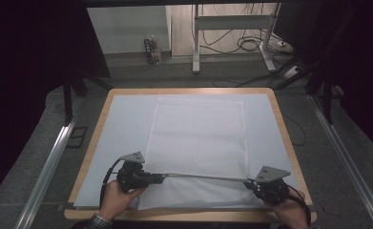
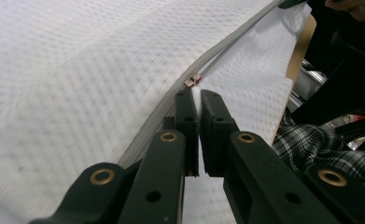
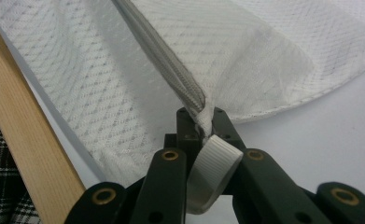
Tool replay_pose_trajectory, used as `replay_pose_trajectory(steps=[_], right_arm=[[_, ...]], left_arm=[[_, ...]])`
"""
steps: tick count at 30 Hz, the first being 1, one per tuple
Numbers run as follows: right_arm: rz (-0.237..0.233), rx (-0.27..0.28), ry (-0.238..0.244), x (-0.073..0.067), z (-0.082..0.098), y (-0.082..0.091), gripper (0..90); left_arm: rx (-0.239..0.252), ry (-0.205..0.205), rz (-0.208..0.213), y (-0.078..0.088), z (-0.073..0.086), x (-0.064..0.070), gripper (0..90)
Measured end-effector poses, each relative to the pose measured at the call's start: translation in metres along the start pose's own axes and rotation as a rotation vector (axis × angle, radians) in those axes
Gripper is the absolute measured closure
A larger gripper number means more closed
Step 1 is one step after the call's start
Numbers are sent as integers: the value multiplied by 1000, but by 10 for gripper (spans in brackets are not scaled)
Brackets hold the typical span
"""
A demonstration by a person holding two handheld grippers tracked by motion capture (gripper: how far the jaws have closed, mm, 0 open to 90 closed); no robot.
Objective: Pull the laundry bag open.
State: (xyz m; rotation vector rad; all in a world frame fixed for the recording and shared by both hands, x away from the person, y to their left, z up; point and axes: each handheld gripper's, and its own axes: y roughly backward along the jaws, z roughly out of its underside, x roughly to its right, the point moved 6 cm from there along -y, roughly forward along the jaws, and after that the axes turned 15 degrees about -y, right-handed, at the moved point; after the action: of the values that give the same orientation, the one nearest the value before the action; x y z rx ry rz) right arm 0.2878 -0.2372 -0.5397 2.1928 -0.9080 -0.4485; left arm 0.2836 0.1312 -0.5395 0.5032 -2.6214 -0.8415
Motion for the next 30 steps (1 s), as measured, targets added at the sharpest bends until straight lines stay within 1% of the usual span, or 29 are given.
replay_pose_trajectory(steps=[4,8,11,13,14,15,16,21,22,24,27,28,30], right_arm=[[4,0,-3,2,1,1,842],[7,2,-10,4,2,2,842],[10,0,-10,4,2,2,842],[7,0,-11,4,2,2,842],[11,-1,-10,4,2,2,842],[14,-3,-7,4,2,2,842],[12,-4,-10,4,2,2,842],[16,-7,-17,5,3,2,843],[17,-7,-21,6,3,2,843],[18,-8,-26,7,4,3,843],[21,-6,-35,9,4,4,844],[22,-6,-36,10,4,4,844],[27,-5,-47,12,5,5,844]], left_arm=[[-3,10,-27,6,5,-2,873],[6,22,-41,13,10,-4,873],[1,26,-58,16,13,-5,873],[7,31,-55,18,15,-5,873],[-1,29,-66,19,16,-5,873],[-3,29,-68,20,17,-5,873],[4,34,-62,21,18,-5,873],[-17,36,-114,29,25,-9,873],[-16,38,-118,31,26,-9,873],[-12,48,-129,35,29,-11,873],[-20,61,-165,41,34,-16,873],[-16,70,-173,44,36,-17,874],[-9,82,-174,48,39,-20,874]])
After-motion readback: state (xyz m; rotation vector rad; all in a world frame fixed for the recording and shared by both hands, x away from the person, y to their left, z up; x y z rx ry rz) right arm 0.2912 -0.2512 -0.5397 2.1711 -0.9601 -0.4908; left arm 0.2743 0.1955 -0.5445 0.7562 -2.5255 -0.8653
